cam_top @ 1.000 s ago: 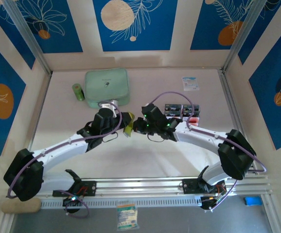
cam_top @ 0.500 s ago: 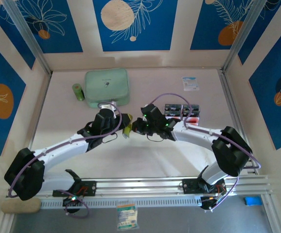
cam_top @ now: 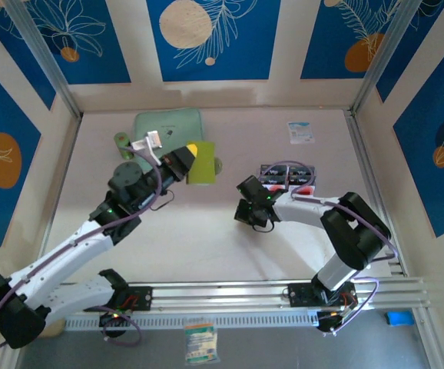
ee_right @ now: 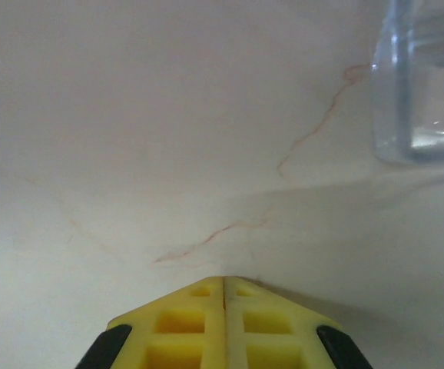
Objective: Put the credit cards into the card holder
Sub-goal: Open the button on the card holder.
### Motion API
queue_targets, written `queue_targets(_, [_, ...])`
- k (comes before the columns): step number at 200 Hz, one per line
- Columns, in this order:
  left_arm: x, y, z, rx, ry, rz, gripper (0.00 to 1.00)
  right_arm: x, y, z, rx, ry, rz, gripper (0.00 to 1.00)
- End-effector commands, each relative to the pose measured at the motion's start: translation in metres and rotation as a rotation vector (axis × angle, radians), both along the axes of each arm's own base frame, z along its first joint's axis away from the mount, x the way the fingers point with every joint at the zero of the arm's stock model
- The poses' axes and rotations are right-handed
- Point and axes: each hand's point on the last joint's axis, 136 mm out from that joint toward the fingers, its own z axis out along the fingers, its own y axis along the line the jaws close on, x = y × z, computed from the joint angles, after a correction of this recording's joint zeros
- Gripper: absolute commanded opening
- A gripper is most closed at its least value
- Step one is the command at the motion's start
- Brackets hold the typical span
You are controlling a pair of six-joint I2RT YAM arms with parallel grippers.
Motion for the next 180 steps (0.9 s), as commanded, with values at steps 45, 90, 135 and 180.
queue_targets(45, [0.011, -0.013, -0.041, 0.034, 0.048, -0.021, 0.00, -0.009, 0.003, 0.089, 0.133, -0.193, 0.050, 0.00])
queue_targets(90, [0.020, -0.022, -0.065, 0.003, 0.095, -0.050, 0.00, -0.014, -0.007, 0.158, 0.401, -0.356, 0.071, 0.50])
queue_targets(135, [0.035, -0.019, -0.071, -0.185, 0.147, -0.042, 0.00, -0.010, -0.007, 0.196, 0.616, -0.437, 0.045, 0.63])
queue_targets(180, [0.047, -0.019, -0.071, -0.363, 0.179, -0.048, 0.00, 0.003, 0.013, 0.224, 0.757, -0.490, 0.066, 0.63])
